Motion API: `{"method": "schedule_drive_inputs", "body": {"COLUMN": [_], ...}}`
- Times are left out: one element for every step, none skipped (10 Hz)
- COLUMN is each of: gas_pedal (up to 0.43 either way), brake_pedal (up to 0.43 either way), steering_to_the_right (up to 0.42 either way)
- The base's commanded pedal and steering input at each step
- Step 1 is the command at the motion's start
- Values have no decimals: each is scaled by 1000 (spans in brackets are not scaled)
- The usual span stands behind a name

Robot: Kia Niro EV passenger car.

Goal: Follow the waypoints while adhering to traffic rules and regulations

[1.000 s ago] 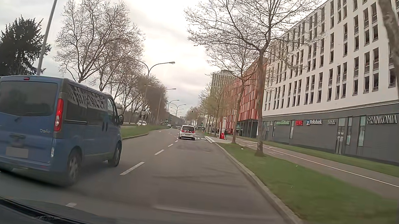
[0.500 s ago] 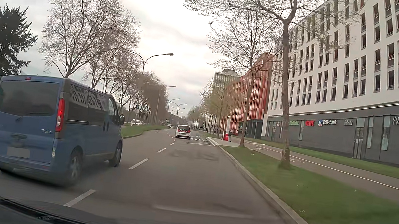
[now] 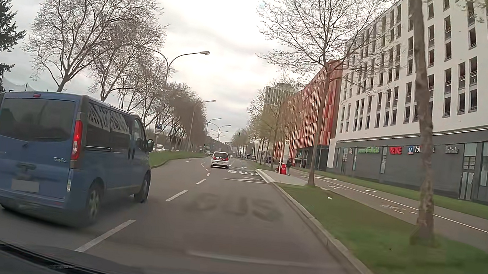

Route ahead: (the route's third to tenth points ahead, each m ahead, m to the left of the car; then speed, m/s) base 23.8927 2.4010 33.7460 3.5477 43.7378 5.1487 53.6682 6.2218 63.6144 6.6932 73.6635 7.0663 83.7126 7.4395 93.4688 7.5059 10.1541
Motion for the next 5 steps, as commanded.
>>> {"method": "schedule_drive_inputs", "body": {"gas_pedal": [138,138,138,130,130], "brake_pedal": [0,0,0,0,0], "steering_to_the_right": [-6,-7,-9,-10,-11]}}
